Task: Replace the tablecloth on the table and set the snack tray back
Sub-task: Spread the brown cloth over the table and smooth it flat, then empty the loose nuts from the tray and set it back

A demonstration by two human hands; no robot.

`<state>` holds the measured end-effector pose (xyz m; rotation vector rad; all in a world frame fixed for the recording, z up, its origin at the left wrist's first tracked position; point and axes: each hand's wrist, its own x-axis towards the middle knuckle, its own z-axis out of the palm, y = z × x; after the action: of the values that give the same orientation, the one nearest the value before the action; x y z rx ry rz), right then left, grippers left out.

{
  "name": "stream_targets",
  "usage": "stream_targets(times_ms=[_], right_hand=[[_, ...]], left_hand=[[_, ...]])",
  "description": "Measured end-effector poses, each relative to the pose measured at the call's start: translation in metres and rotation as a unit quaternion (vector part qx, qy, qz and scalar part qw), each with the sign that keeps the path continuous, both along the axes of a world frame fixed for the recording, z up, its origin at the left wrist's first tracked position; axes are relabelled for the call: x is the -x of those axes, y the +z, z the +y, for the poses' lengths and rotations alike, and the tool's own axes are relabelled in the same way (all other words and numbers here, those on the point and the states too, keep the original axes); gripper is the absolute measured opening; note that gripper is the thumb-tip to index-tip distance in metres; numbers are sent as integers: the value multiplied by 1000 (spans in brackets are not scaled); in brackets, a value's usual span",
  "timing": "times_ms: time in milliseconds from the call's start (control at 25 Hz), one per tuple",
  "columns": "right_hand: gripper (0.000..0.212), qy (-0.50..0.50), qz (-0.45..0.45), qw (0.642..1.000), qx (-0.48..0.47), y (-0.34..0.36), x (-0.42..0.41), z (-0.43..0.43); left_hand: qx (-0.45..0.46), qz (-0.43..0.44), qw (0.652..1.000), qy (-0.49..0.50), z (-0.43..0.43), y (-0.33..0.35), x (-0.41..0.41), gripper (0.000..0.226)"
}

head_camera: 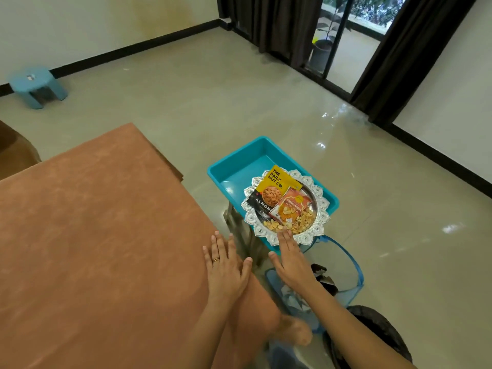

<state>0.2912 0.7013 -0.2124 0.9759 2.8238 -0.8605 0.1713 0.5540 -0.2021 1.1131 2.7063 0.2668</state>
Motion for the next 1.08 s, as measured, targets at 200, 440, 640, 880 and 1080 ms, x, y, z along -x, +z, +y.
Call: stream_targets(times_ms=[200,440,640,880,1080], right_hand=[[75,-107,-4,994,-13,1,0,97],[84,-232,-45,972,13,-28,10,197],[79,-307,-13,946,103,-60,8,226],[69,-345,11,936,68,-63,11,233],[69,-337,57,939,44,-14,19,226]], left_hand=[[-21,-83,996,-16,99,5,26,75],[-89,-314,928,178,180,-32,65,59],[-73,-325,924,188,210,-67,63,37],[-105,-299,927,201,222,-60,59,34],[-165,-281,925,196,217,-18,64,34]])
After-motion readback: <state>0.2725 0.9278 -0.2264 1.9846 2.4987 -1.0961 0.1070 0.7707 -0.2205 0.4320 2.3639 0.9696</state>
